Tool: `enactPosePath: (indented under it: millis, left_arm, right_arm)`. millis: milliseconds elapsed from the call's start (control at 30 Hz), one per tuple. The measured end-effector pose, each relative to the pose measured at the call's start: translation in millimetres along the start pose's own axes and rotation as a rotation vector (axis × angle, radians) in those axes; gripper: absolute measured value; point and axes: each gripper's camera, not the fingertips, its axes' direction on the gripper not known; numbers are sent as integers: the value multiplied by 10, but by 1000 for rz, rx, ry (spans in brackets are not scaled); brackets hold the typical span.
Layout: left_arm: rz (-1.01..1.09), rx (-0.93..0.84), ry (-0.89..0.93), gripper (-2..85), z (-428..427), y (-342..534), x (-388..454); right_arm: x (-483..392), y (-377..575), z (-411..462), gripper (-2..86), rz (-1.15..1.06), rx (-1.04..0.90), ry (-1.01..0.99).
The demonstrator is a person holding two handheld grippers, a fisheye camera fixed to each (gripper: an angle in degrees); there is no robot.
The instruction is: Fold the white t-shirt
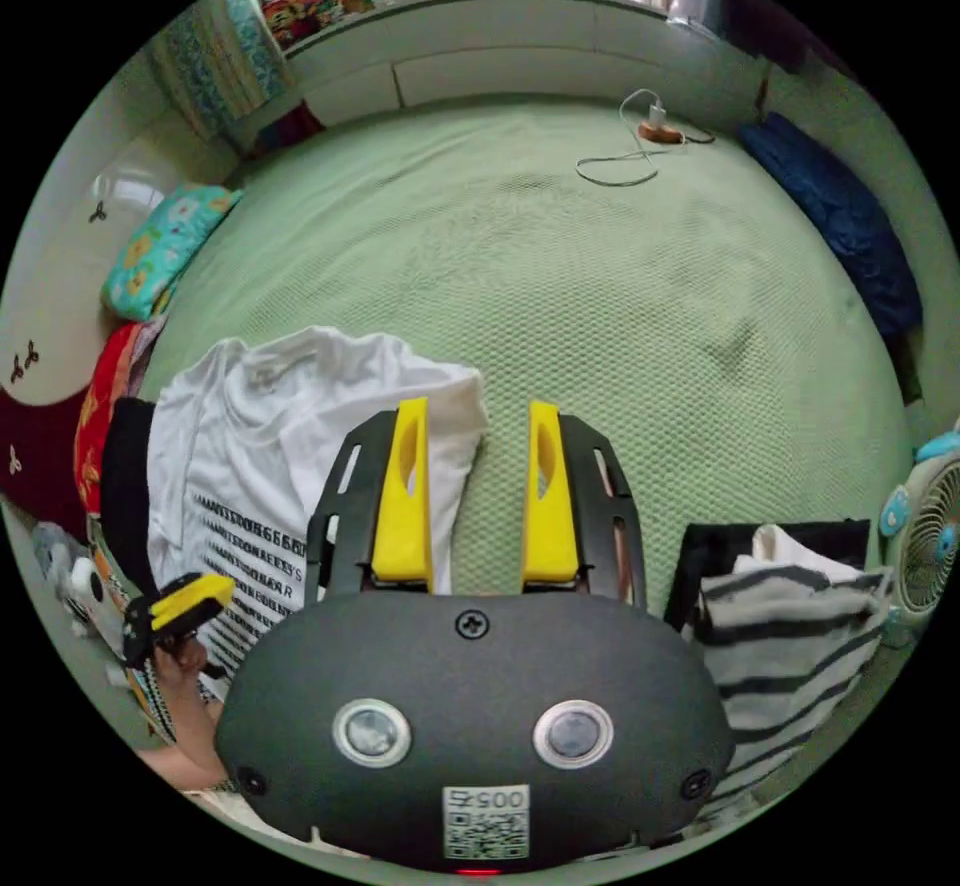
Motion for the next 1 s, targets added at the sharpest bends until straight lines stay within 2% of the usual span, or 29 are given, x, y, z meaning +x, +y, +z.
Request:
enactPosePath:
  millis: [100,200,300,400,567,667,733,833,1000]
  left_arm:
    - [8,-21,-4,-7,-52,14,2]
    - [20,-40,-33,-7,-133,37,8]
    - [17,-37,-24,-7,-232,63,-3]
    - [12,-48,-29,-7,-320,88,-21]
    - [12,-38,-26,-7,-538,138,-37]
    - [13,-30,-36,-7,-702,174,-54]
    - [14,-24,-61,-7,-820,204,-68]
    - [2,14,-64,-7,-1069,263,-110]
    - [-43,60,-73,-7,-1486,390,-242]
  right_arm:
    - [44,-76,228,60,-7,-79,-164]
    - [-1,-145,210,13,4,-33,-62]
    - [-92,-205,189,1,-3,7,62]
    - [-214,-169,321,30,-16,-15,49]
    - [-479,198,282,70,-70,12,135]
    - [-795,755,94,90,-238,32,-7]
    - [-1064,1295,57,117,-331,-33,-73]
    - [-1336,1887,101,126,-381,-54,9]
    - [-1520,2270,405,94,-351,-101,173]
